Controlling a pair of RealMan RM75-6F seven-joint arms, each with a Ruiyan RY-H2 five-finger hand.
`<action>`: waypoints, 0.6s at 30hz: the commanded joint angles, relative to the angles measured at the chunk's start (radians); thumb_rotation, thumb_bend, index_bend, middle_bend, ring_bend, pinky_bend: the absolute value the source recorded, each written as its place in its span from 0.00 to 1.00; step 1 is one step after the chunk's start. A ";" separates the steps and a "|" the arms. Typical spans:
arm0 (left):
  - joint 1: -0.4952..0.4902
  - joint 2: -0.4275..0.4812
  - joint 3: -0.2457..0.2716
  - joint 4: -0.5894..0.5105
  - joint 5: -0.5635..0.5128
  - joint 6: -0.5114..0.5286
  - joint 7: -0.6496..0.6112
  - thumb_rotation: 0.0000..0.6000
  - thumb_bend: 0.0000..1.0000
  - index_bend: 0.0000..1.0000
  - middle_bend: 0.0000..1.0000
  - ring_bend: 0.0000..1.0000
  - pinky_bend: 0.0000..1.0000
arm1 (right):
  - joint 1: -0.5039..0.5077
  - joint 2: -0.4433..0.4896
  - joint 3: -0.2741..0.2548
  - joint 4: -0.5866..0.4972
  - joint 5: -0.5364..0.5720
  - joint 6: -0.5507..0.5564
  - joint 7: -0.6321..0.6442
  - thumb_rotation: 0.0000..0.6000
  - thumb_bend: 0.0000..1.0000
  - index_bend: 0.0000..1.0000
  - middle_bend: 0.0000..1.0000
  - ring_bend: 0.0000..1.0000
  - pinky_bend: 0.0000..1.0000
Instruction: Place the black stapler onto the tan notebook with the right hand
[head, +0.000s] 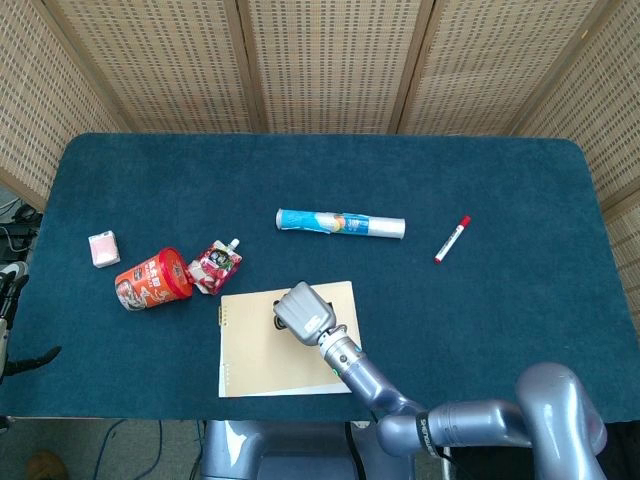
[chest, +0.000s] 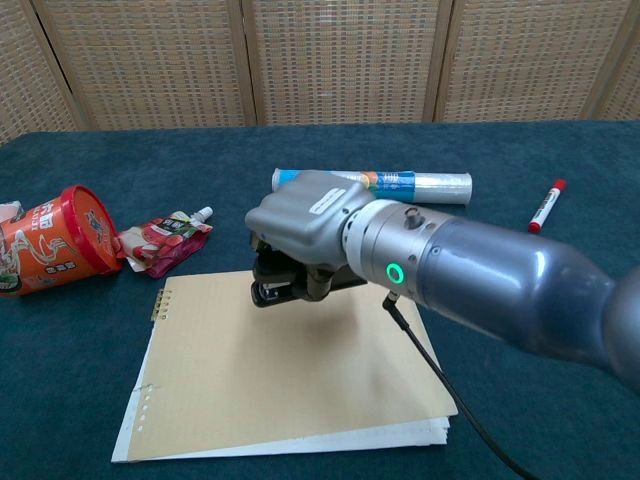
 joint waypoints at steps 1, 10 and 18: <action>-0.002 0.000 0.003 -0.005 0.004 -0.003 0.002 1.00 0.00 0.00 0.00 0.00 0.00 | 0.017 -0.045 -0.024 0.029 0.009 0.001 0.010 1.00 0.62 0.62 0.66 0.63 0.61; 0.001 0.005 0.008 -0.010 0.016 0.008 -0.002 1.00 0.00 0.00 0.00 0.00 0.00 | 0.025 -0.078 -0.059 0.044 -0.005 0.010 0.030 1.00 0.17 0.14 0.36 0.42 0.33; 0.004 0.008 0.015 -0.014 0.032 0.014 -0.008 1.00 0.00 0.00 0.00 0.00 0.00 | 0.007 -0.003 -0.066 -0.059 -0.023 0.013 0.081 1.00 0.00 0.00 0.00 0.02 0.00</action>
